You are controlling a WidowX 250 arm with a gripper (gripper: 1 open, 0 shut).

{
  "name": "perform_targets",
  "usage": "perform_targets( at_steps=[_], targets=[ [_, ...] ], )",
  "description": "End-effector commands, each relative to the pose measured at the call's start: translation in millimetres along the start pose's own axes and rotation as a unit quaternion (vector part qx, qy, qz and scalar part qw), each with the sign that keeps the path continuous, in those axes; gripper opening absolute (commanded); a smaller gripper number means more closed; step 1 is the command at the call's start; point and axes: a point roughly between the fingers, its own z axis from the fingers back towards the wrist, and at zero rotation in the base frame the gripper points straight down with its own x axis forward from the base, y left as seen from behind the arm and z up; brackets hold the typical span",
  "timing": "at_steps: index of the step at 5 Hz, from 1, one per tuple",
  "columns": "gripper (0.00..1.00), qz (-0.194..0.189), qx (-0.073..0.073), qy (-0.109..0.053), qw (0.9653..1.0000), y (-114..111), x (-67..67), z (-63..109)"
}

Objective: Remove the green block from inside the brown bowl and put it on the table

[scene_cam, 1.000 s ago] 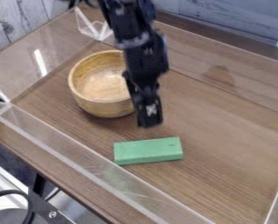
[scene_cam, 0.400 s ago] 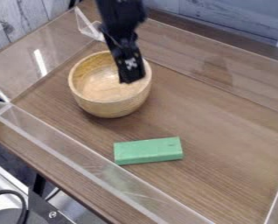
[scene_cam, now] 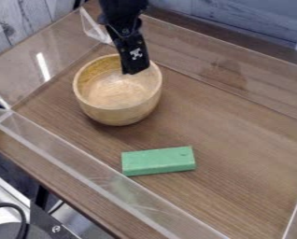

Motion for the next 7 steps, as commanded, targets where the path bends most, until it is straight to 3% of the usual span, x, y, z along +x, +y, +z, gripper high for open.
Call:
perform_targets(
  at_steps=[1,4,6,7],
  targets=[
    [0.00,-0.019,0.040,-0.022,0.9988,5.9,3.8,13.2],
    [0.00,0.000,0.077,0.059,0.9953,28.2,-14.0,-14.2],
    [0.00,0.014,0.064,0.071,0.9953,35.9,-15.9,-49.6],
    [0.00,0.019,0.059,0.081,0.9948,34.3,-15.7,-59.3]
  ],
)
